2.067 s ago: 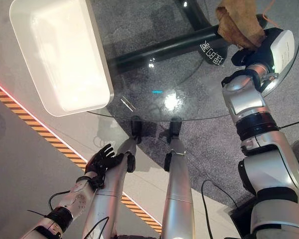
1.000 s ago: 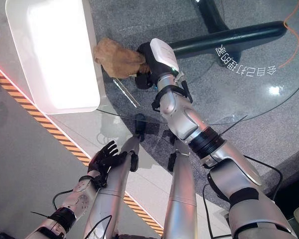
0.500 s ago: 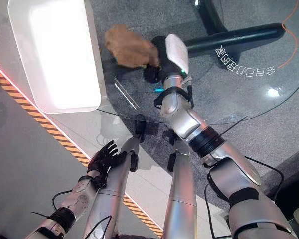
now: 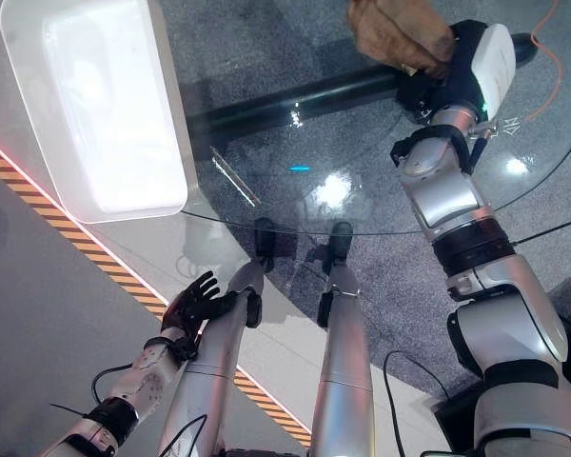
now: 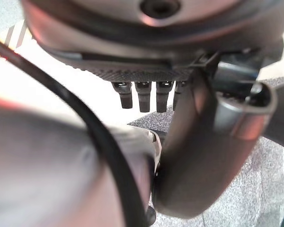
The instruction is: Wipe the table with a cloth and put it in the basket.
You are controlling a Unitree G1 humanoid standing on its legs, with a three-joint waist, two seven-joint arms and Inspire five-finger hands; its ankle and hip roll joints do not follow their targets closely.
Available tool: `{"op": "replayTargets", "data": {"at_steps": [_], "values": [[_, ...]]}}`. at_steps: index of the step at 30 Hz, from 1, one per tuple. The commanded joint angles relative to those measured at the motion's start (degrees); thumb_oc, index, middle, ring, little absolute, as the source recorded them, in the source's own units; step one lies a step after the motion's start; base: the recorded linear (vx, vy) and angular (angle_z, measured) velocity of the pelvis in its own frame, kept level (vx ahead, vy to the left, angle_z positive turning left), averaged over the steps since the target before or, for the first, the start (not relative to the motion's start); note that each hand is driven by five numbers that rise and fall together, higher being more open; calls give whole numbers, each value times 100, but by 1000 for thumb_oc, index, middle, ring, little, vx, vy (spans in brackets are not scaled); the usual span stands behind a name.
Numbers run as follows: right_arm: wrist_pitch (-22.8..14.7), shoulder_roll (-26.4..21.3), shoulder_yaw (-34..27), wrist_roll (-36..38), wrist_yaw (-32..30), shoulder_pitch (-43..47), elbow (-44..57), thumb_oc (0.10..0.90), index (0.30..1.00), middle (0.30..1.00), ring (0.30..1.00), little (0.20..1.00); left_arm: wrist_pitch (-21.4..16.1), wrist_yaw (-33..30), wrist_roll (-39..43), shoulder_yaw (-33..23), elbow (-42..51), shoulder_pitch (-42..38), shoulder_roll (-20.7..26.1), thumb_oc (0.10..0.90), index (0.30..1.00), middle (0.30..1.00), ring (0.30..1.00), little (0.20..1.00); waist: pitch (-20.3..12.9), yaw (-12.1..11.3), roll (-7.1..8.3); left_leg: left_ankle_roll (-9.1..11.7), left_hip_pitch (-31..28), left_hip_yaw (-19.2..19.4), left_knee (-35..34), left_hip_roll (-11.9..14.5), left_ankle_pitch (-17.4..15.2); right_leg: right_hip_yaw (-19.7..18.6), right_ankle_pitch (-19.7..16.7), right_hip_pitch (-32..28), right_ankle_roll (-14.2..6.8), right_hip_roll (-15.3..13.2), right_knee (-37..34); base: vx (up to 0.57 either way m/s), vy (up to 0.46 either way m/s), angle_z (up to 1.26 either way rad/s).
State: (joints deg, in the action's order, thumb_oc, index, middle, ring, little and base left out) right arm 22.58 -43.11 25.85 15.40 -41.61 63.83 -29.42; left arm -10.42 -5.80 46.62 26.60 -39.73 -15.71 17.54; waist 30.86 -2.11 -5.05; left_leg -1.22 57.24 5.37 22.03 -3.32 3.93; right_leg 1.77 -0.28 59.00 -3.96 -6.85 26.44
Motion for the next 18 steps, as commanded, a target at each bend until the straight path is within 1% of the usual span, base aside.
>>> {"op": "replayTargets", "data": {"at_steps": [1,5,10,14,17,18], "values": [[58,-957,-414,264,-638,-512,-232,100,300,300,300,200,-37,-95,90,105,146,911,13,800,900,900,900,900,-106,69,-312,115,-94,-242,262,-183,-652,33,-35,16,-77,419,-197,5,-11,-7],[20,-1022,-637,333,-749,-752,-151,100,300,300,300,200,-3,-135,109,96,240,927,46,800,900,900,900,900,-106,102,-316,113,-96,-231,252,-181,-656,18,-35,12,-76,416,-220,4,-7,-3],[24,-1050,-699,194,-586,-890,50,100,300,300,300,200,66,-157,119,63,342,903,67,800,900,900,900,900,-106,124,-316,107,-96,-227,229,-188,-634,11,-48,2,-67,415,-261,3,-5,-3],[13,-984,-645,12,-398,-887,355,100,300,300,300,200,43,-153,88,46,373,910,50,800,900,900,900,900,-106,117,-306,106,-77,-237,229,-191,-629,10,-33,8,-65,420,-260,0,0,0],[-12,-863,-468,-266,2,-723,551,100,300,300,300,200,55,-150,56,14,355,885,25,800,900,900,900,900,-106,80,-311,104,-100,-251,212,-202,-625,37,-9,-14,-63,415,-253,0,0,0],[3,-857,-445,-283,44,-705,577,100,300,300,300,200,56,-147,50,8,352,883,25,800,900,900,900,900,-106,77,-310,105,-100,-252,212,-203,-624,39,-7,-14,-63,414,-250,0,0,0]]}}
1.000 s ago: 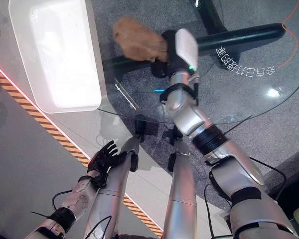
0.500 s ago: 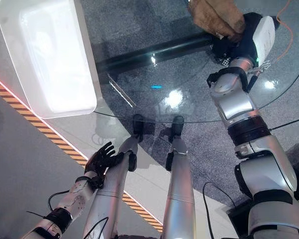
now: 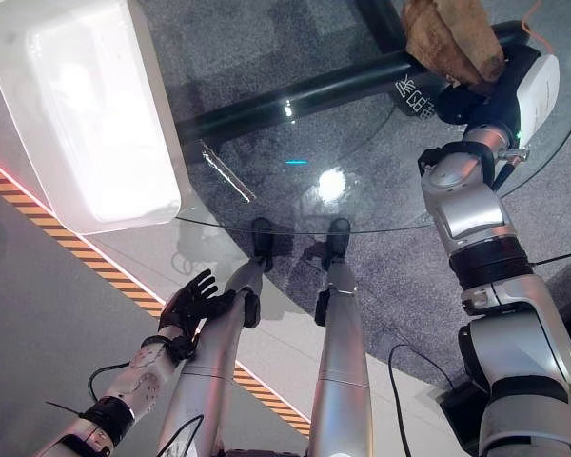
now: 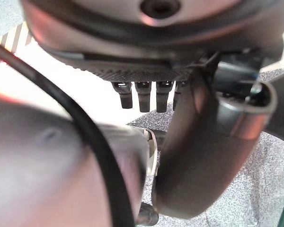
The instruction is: Wipe the table with a cloth and put it in the basket.
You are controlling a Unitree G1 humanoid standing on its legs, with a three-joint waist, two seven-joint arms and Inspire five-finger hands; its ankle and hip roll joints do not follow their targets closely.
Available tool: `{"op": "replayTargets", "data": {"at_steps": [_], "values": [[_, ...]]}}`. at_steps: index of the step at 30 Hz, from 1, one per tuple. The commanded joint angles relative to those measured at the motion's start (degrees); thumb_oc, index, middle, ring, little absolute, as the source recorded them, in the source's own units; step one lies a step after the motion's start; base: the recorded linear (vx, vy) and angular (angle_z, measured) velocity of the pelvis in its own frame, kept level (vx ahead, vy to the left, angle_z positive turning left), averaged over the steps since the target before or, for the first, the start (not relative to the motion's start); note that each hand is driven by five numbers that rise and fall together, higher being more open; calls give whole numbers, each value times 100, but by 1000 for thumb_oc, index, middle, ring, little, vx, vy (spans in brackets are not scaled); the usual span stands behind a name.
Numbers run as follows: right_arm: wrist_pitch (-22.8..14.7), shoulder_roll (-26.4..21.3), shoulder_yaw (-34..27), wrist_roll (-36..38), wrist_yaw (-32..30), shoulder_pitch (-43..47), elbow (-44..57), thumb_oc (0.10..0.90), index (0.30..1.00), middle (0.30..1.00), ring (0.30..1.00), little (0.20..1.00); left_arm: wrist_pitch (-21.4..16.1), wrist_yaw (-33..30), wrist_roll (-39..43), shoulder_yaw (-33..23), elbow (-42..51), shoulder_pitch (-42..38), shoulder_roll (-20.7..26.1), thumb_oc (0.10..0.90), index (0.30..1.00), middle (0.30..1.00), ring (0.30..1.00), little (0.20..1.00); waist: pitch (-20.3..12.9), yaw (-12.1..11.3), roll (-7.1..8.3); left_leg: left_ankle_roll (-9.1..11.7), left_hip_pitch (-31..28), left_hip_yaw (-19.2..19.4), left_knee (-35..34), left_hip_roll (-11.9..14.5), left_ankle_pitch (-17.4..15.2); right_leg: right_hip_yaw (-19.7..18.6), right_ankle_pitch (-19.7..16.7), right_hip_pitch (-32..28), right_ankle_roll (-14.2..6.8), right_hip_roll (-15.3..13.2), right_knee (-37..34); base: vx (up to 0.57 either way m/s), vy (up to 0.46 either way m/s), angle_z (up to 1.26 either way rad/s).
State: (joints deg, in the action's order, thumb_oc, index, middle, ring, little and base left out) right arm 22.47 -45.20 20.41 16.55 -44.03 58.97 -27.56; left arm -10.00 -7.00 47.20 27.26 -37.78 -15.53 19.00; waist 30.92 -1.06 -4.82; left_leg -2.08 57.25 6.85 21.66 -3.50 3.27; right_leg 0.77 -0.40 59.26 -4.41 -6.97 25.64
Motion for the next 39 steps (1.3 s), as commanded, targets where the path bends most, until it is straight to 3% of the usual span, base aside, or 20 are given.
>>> {"op": "replayTargets", "data": {"at_steps": [1,11,19,28,39], "values": [[3,-609,192,-498,505,-156,506,100,300,300,300,200,10,-5,-32,-86,129,860,-134,800,900,900,900,900,-112,-43,-329,193,-111,-405,235,-190,-551,148,12,-50,-15,428,-173,0,0,0],[33,31,714,-1321,2059,-417,1802,100,300,300,300,200,-104,108,-236,-311,58,901,-263,800,900,900,900,900,-112,-80,-253,194,-139,-390,190,-196,-521,199,42,-92,-3,418,-202,0,1,0],[26,395,1209,-1346,3193,-756,2451,100,300,300,300,200,-168,170,-347,-457,8,916,-266,800,900,900,900,900,-112,-101,-164,193,-139,-381,176,-194,-500,231,34,-105,-5,418,-213,-1,0,0],[-73,557,1534,-1370,3380,-910,2363,100,300,300,300,200,-347,132,-252,-484,-86,787,-248,800,900,900,900,900,-112,-104,-125,194,-184,-364,148,-188,-484,239,15,-143,-19,422,-233,-7,3,3],[-140,533,1425,-1084,3252,-937,2210,100,300,300,300,200,-650,-38,-49,-586,-57,775,-253,800,900,900,900,900,-112,-123,-91,202,-314,-374,108,-185,-472,268,10,-258,-19,420,-243,-7,0,3]]}}
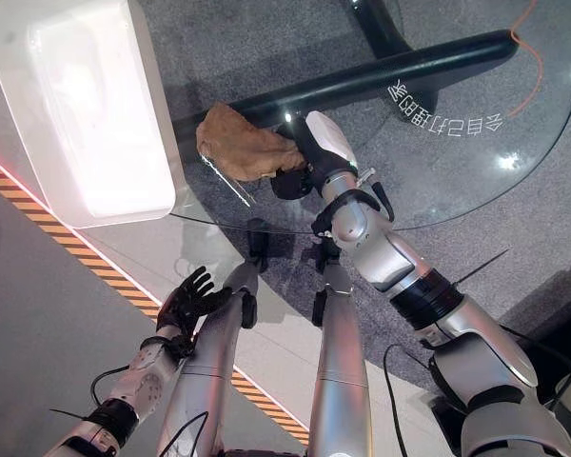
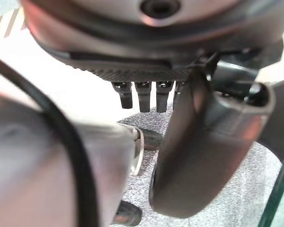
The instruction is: Wipe the table with a cloth and put it in the basket.
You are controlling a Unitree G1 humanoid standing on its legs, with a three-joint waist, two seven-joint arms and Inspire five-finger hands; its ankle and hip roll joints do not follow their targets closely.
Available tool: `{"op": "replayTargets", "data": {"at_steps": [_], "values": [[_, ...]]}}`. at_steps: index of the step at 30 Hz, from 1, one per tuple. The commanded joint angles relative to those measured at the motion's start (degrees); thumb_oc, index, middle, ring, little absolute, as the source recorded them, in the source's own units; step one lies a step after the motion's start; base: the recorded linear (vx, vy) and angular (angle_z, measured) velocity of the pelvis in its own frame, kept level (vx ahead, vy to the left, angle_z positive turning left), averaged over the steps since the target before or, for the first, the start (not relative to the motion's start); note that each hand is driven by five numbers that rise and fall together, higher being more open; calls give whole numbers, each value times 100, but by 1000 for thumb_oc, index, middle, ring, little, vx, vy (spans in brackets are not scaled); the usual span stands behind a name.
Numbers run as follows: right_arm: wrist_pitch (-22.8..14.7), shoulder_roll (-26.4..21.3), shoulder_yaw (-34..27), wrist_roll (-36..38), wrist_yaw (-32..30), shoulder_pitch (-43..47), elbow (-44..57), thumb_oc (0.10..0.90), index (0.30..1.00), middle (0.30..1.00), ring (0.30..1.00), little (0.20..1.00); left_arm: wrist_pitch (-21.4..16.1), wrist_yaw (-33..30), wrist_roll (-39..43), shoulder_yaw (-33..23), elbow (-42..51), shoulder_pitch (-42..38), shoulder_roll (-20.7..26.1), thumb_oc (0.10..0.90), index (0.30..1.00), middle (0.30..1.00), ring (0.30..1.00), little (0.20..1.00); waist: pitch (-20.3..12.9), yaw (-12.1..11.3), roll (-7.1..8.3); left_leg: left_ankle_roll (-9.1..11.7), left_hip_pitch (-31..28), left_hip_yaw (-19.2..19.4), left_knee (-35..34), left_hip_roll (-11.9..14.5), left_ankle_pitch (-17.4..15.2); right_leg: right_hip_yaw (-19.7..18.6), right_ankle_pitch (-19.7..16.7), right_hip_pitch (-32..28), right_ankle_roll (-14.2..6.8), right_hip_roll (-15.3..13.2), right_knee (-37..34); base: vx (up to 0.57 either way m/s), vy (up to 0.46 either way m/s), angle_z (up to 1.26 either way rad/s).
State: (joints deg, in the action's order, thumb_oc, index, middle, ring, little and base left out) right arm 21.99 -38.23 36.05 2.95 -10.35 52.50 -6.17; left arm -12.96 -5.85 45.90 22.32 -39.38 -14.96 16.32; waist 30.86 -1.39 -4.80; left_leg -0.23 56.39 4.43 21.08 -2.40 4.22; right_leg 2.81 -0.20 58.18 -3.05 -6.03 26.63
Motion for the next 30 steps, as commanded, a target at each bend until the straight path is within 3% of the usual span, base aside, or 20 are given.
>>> {"op": "replayTargets", "data": {"at_steps": [1,6,12,15,20,27,30], "values": [[-87,-160,-172,325,-155,-312,85,100,300,300,300,200,-455,-206,154,-132,148,722,15,800,900,900,900,900,-107,-94,-93,17,-248,-137,160,-299,-567,71,-6,-161,-156,329,-334,0,0,0],[-300,-174,-458,608,-491,-566,159,100,300,300,300,200,-931,-453,421,-388,533,842,54,800,900,900,900,900,-107,-106,-102,15,-385,-157,112,-306,-567,96,24,-292,-140,321,-349,0,0,0],[-772,-153,-1039,915,-908,-1079,493,100,300,300,300,200,-1629,-986,615,-813,1419,1102,121,800,900,900,900,900,-107,-133,-119,5,-563,-216,81,-338,-580,144,80,-478,-113,311,-353,0,0,0],[-1040,-107,-1322,1064,-1008,-1350,717,100,300,300,300,200,-1806,-1219,565,-1047,1891,1225,152,800,900,900,900,900,-107,-144,-108,-6,-652,-246,72,-350,-599,163,105,-563,-102,314,-345,-5,-20,2],[-1724,21,-1851,1732,-822,-1911,1302,100,300,300,300,200,-1598,-826,620,-1150,2918,1506,258,800,900,900,900,900,-107,-138,-96,-52,-804,-278,28,-362,-602,168,112,-728,-71,336,-368,-14,-23,5],[-2580,192,-2134,2749,-99,-2365,1830,100,300,300,300,200,-1113,29,1012,-935,3477,1717,444,800,900,900,900,900,-107,-72,-94,-85,-990,-244,-58,-349,-587,145,90,-929,-52,357,-446,-2,0,0],[-3025,211,-2278,3043,253,-2586,2098,100,300,300,300,200,-793,920,1325,-798,3744,1897,576,800,900,900,900,900,-107,-26,-107,-98,-1140,-210,-129,-355,-580,128,61,-1105,-56,359,-549,-6,2,-1]]}}
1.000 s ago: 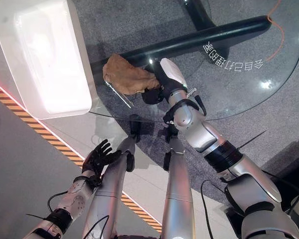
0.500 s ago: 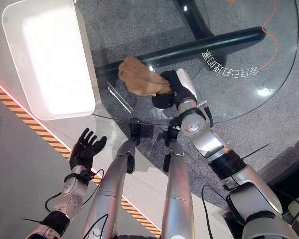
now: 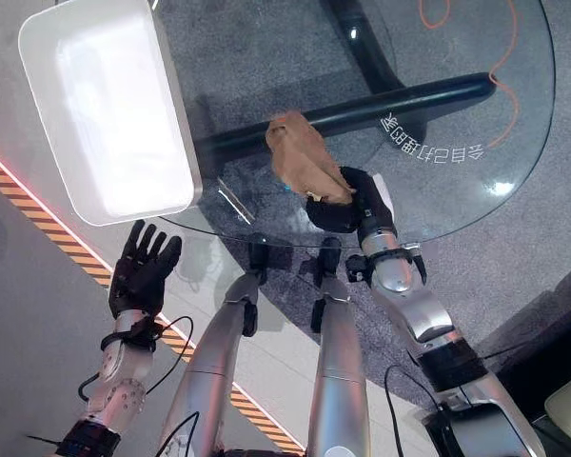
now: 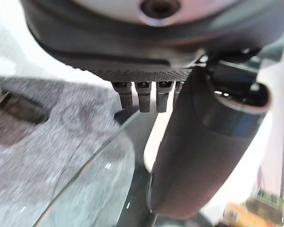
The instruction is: Wipe the table with a cloth and put it in the basket.
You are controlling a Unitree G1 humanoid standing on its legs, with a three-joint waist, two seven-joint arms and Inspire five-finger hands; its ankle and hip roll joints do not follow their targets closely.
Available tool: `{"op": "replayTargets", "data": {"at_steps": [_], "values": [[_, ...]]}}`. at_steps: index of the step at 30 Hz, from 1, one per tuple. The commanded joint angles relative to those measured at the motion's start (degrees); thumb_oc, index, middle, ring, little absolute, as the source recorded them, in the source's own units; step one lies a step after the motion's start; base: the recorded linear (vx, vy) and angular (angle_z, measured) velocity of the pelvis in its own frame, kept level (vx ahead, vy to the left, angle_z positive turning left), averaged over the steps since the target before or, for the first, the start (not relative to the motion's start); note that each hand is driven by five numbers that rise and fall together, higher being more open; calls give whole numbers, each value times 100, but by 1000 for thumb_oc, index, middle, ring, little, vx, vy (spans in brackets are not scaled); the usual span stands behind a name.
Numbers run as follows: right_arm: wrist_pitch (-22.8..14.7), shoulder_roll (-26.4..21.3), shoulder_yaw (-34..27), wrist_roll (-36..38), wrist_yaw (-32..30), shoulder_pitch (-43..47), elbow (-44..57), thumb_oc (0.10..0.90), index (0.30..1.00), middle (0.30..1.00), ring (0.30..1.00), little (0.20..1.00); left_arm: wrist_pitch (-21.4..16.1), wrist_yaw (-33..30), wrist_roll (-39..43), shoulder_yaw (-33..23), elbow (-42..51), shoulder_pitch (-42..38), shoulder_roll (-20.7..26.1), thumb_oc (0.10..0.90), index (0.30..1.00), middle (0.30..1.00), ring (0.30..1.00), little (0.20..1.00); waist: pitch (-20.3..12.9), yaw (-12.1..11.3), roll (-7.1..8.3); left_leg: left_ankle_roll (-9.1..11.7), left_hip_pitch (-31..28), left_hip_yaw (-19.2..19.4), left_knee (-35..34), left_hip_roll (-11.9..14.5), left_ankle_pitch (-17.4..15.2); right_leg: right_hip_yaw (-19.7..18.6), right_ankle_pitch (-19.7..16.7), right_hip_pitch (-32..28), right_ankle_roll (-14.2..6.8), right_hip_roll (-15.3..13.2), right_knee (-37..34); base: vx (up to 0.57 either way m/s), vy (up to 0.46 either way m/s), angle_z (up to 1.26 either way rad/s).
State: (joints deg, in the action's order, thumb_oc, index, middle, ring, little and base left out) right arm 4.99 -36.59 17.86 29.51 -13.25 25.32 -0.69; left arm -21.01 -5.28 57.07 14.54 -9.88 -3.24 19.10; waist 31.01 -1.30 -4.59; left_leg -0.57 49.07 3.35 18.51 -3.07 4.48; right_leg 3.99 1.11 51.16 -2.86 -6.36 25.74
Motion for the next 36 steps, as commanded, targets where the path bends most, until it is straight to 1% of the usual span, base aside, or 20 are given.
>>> {"op": "replayTargets", "data": {"at_steps": [1,3,4,5,7,9,10,13,15,17,20,23,26,28,31,36], "values": [[-1416,45,-486,470,640,82,1626,100,300,300,300,200,78,1113,330,28,883,774,340,800,900,900,900,900,-122,-25,-133,-69,-449,-90,107,-288,-604,9,-80,-455,-73,393,-494,0,0,0],[-1584,41,-544,598,813,3,1742,100,300,300,300,200,186,1583,619,83,1033,865,391,800,900,900,900,900,-122,-8,-145,-75,-516,-76,77,-283,-608,0,-91,-520,-78,393,-527,-7,7,-2],[-1705,37,-601,777,989,-62,1859,100,300,300,300,200,248,1894,788,112,1198,930,422,800,900,900,900,900,-122,8,-144,-82,-571,-60,59,-273,-618,-4,-97,-582,-91,383,-559,-9,11,-4],[-1824,55,-626,890,1114,-104,1912,100,300,300,300,200,244,2088,900,134,1275,963,430,800,900,900,900,900,-122,16,-143,-85,-601,-52,49,-269,-623,-8,-102,-618,-94,381,-581,0,0,0],[-2000,120,-641,1048,1396,-192,2066,100,300,300,300,200,118,2371,1122,179,1457,981,476,800,900,900,900,900,-122,43,-128,-90,-665,-32,19,-267,-625,-27,-120,-693,-104,388,-637,0,0,0],[-2093,149,-629,1134,1576,-213,2203,100,300,300,300,200,43,2643,1396,205,1634,916,528,800,900,900,900,900,-122,62,-110,-105,-694,-12,18,-255,-637,-37,-118,-720,-112,390,-638,0,0,0],[-2131,161,-609,1162,1661,-194,2266,100,300,300,300,200,108,2846,1598,207,1742,844,540,800,900,900,900,900,-122,74,-98,-114,-701,2,24,-247,-645,-44,-122,-723,-117,390,-636,0,0,0],[-2223,171,-577,1191,1827,-158,2353,100,300,300,300,200,137,3195,1797,223,1865,747,574,800,900,900,900,900,-122,88,-74,-115,-721,21,33,-241,-651,-46,-143,-761,-125,384,-672,0,0,0],[-2249,146,-550,1193,1907,-123,2405,100,300,300,300,200,88,3385,1899,271,1945,665,601,800,900,900,900,900,-122,104,-54,-113,-723,34,33,-234,-649,-63,-161,-768,-124,393,-688,0,0,0],[-2249,94,-522,1184,1993,-96,2441,100,300,300,300,200,-41,3591,2043,315,2071,549,621,800,900,900,900,900,-122,130,-29,-124,-715,55,56,-223,-662,-104,-167,-745,-127,415,-661,0,0,0],[-2258,64,-483,1219,2056,-80,2425,100,300,300,300,200,-141,3705,2115,304,2208,402,617,800,900,900,900,900,-122,147,3,-132,-705,78,63,-216,-670,-128,-167,-730,-136,432,-657,0,0,0],[-2234,86,-397,1341,2275,-33,2407,100,300,300,300,200,-240,3620,2120,310,2310,166,660,800,900,900,900,900,-122,164,34,-135,-677,92,64,-213,-664,-135,-175,-712,-142,445,-665,0,-3,-1],[-2097,132,-165,1310,2508,69,2474,100,300,300,300,200,-367,3232,1994,335,2371,-226,740,800,900,900,900,900,-122,194,97,-127,-640,87,108,-211,-657,-161,-190,-685,-151,463,-644,4,-22,-5],[-2049,144,-70,1290,2506,128,2454,100,300,300,300,200,-344,3127,1957,328,2370,-367,759,800,900,900,900,900,-122,197,112,-121,-629,88,111,-208,-651,-166,-191,-673,-152,463,-641,3,-7,-2],[-1954,183,138,1289,2626,261,2375,100,300,300,300,200,-181,2916,1907,395,2388,-638,713,800,900,900,900,900,-122,205,153,-121,-602,73,142,-216,-654,-192,-204,-660,-162,465,-650,0,0,0],[-1734,225,446,1186,2564,478,2316,100,300,300,300,200,28,2693,1767,597,2358,-875,583,800,900,900,900,900,-122,213,190,-117,-575,61,141,-231,-642,-227,-229,-639,-167,472,-674,0,0,0]]}}
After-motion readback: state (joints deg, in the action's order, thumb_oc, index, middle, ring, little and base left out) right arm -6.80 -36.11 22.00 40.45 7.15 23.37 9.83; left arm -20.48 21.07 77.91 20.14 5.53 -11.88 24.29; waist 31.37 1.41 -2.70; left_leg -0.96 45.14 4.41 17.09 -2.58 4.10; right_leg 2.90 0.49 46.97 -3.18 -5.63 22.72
